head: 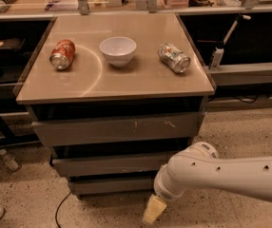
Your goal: Open bottom drawer
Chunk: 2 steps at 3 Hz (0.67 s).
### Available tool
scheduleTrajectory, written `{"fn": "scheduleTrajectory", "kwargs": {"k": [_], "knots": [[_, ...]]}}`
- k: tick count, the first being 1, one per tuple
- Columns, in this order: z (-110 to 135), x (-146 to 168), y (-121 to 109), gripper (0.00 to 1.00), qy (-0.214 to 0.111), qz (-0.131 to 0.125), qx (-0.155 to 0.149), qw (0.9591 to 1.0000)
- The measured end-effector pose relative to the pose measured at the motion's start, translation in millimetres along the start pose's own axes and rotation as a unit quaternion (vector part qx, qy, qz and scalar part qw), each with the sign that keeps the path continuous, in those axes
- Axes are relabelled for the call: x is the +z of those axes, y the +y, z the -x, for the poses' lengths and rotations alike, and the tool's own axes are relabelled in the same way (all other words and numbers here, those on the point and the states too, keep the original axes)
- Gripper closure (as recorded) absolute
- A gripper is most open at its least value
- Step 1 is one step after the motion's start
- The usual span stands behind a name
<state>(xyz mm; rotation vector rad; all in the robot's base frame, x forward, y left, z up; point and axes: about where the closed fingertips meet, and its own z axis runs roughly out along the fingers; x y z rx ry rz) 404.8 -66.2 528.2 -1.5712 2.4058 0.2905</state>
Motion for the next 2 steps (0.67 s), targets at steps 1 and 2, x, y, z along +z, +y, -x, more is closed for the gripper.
{"fn": "scheduleTrajectory", "kwargs": {"k": [1,2], "knots": [[-4,40,8,0.00,-0.008,0.018,0.010,0.9997],[-14,97,11,0.00,-0.024,0.036,0.038,0.9984]]}}
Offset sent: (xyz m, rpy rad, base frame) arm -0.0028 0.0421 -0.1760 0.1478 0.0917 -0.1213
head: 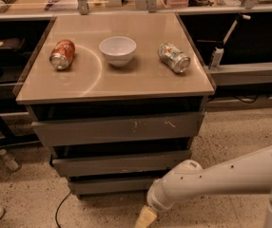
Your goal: Open bottom drawer
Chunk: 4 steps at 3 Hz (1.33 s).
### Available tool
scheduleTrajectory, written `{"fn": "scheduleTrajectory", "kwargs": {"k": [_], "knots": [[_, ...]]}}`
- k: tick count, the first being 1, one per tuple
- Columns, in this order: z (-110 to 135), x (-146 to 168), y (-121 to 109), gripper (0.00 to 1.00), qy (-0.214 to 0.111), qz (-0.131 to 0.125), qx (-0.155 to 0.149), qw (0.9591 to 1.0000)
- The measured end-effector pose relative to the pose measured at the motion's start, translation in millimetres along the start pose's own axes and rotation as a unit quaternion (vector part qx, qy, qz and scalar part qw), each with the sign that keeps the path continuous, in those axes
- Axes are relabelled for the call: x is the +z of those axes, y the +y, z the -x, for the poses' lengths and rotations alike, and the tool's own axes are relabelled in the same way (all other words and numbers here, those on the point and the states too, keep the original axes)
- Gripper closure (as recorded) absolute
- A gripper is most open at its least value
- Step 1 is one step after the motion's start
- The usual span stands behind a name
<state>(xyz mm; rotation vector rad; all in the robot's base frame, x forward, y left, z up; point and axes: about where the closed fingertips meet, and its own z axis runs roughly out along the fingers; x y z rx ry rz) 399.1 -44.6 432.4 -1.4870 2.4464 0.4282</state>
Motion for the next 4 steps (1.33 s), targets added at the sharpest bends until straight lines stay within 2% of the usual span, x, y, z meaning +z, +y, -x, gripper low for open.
{"fn": "scheduleTrajectory", "kwargs": {"k": [2,3,4], "knots": [[-18,95,-16,0.00,-0.018,0.020,0.042,0.9987],[-18,95,-16,0.00,-0.018,0.020,0.042,0.9987],[-14,120,-29,0.00,-0.043,0.018,0.036,0.9982]]}}
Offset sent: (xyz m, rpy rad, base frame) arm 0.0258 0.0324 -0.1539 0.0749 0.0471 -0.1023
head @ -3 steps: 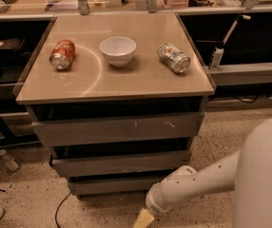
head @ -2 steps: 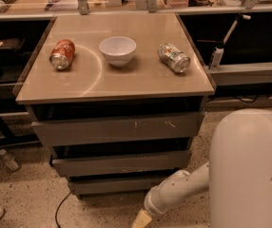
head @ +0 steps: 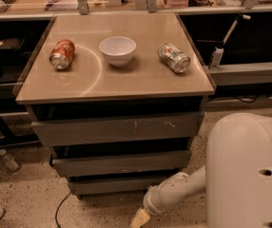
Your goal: Open bottom drawer
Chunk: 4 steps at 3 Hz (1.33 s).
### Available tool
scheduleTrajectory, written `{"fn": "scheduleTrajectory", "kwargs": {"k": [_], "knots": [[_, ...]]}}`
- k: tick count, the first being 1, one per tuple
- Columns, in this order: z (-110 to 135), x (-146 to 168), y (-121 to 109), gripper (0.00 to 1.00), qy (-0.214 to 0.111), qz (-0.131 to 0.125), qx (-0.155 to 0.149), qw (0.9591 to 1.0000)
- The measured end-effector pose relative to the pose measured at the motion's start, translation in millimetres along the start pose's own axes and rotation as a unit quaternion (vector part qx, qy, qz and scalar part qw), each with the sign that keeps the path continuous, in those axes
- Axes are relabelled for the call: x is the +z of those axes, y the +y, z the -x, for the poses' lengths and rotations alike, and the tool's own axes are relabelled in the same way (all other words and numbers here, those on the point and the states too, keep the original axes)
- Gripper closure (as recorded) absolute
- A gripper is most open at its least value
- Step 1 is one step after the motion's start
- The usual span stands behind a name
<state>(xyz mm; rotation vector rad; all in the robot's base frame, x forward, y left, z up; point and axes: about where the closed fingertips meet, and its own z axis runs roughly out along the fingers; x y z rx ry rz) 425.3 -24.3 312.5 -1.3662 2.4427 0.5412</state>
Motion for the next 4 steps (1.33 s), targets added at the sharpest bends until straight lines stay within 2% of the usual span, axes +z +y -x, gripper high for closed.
{"fn": "scheduleTrajectory", "kwargs": {"k": [1,3,4], "knots": [[4,31,-26,0.00,-0.025,-0.012,-0.009,0.9996],[5,70,-68,0.00,-0.041,-0.036,-0.022,0.9983],[20,89,-108,0.00,-0.045,-0.060,-0.027,0.9968]]}}
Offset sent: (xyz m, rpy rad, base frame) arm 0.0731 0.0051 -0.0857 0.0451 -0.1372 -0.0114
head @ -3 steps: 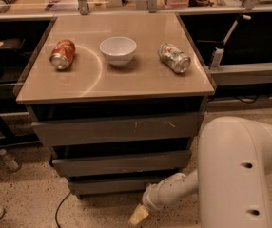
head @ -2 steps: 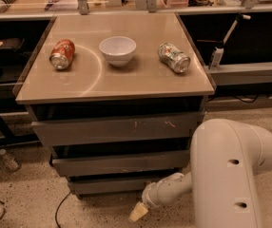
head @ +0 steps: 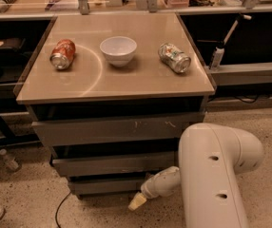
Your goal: Open bottom drawer
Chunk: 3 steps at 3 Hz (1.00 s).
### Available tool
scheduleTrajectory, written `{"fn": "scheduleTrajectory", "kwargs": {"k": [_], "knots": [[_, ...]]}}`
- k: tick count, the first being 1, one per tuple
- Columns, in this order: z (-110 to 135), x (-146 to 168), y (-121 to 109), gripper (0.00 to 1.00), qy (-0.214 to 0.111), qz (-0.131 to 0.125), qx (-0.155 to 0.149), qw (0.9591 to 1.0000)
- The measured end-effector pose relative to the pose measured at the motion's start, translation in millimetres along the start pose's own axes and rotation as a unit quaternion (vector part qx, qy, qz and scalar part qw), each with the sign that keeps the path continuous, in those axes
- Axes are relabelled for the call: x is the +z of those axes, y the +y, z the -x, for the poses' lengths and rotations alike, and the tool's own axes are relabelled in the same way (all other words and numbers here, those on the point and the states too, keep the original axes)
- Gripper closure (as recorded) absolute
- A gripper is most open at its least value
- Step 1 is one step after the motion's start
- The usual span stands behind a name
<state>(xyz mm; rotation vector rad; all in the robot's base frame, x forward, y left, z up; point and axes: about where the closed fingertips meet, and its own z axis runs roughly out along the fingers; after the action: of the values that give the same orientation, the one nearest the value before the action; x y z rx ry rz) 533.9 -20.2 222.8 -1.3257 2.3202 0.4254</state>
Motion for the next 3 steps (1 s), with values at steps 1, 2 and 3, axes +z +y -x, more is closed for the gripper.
{"fn": "scheduleTrajectory", "kwargs": {"k": [1,2,3], "knots": [[1,0,-1,0.00,-0.001,-0.001,0.000,1.0000],[-1,6,-7,0.00,-0.003,-0.007,-0.001,1.0000],[4,15,-18,0.00,-0.007,-0.018,-0.010,0.9998]]}}
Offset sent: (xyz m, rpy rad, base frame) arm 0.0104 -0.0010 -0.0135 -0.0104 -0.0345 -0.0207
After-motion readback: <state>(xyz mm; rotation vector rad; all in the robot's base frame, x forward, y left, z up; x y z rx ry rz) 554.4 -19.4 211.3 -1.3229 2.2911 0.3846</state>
